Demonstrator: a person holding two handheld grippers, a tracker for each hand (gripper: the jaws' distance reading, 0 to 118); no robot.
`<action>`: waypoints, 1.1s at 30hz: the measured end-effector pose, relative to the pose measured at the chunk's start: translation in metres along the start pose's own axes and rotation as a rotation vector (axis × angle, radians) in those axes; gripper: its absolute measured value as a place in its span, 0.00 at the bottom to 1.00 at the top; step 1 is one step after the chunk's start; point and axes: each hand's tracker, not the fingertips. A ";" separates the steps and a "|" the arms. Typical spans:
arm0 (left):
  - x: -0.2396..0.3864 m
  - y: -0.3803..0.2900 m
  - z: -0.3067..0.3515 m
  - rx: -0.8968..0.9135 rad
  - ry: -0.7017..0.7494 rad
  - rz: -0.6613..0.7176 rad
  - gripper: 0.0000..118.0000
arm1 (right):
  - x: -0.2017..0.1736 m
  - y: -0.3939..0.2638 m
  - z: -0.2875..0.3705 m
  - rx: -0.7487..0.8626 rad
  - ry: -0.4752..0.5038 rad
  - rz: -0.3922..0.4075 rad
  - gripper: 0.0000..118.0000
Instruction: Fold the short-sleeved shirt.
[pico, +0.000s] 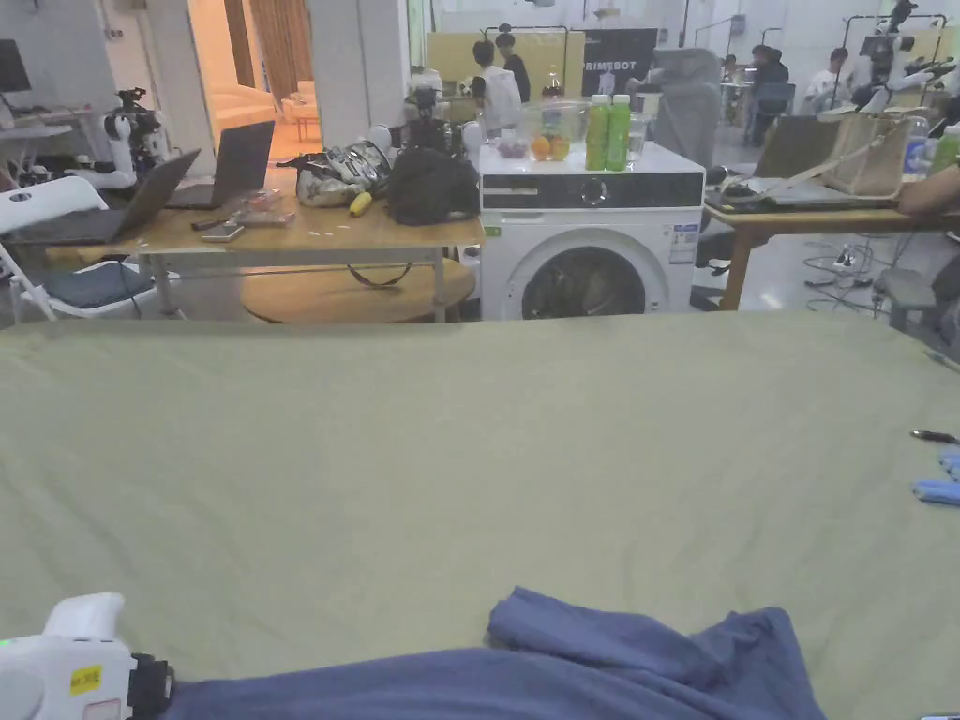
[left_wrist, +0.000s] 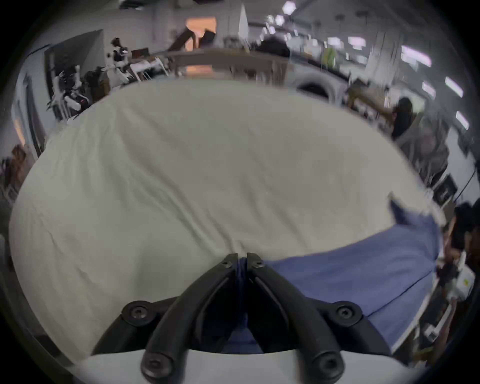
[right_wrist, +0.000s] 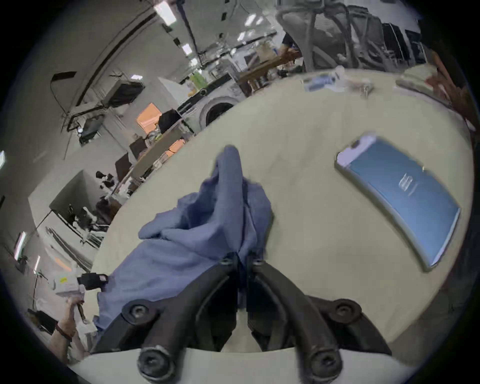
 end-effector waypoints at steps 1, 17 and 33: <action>0.000 0.000 0.022 0.078 -0.067 0.044 0.00 | -0.003 0.006 0.011 0.023 0.021 0.029 0.01; 0.016 0.156 0.216 0.686 -0.174 -0.067 0.00 | -0.158 0.202 0.043 0.315 0.131 0.441 0.01; 0.037 0.298 0.189 0.762 -0.083 -0.009 0.00 | -0.280 0.358 -0.011 0.444 0.080 0.532 0.01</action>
